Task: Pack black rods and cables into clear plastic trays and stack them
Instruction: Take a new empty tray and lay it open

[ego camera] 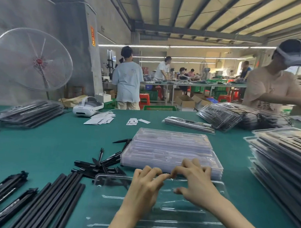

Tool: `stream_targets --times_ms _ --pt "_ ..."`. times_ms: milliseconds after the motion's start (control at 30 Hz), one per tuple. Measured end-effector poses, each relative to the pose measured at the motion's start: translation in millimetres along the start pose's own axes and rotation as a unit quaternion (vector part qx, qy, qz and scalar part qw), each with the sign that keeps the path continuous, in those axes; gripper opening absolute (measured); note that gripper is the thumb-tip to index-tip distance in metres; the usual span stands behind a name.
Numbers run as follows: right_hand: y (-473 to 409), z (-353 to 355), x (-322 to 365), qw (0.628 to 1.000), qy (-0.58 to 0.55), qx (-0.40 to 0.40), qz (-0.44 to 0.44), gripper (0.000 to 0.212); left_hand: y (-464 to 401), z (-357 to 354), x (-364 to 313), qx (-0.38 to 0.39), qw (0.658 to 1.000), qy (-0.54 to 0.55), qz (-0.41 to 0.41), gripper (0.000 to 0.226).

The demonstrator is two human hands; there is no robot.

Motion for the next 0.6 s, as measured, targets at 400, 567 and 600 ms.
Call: stream_targets --times_ms 400,567,600 --pt "11.0 21.3 22.9 0.998 0.05 -0.035 0.03 0.027 -15.4 23.5 -18.2 -0.021 0.998 -0.057 -0.027 0.044" --pt "13.2 33.9 26.8 0.998 -0.039 -0.022 0.033 0.03 -24.7 35.3 -17.4 -0.004 0.997 -0.068 -0.042 0.035" --pt "13.8 34.1 26.5 0.998 -0.054 -0.023 0.031 0.03 -25.8 37.9 -17.4 0.002 0.997 -0.061 -0.039 0.034"
Point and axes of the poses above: each hand's wrist, its own y-axis away from the middle knuckle, its own z-axis out of the back of the hand, x = y × z, the point moved 2 cm from there along -y, towards the middle knuckle, and after that the axes turned 14 degrees about -y, right-handed, at the moved point
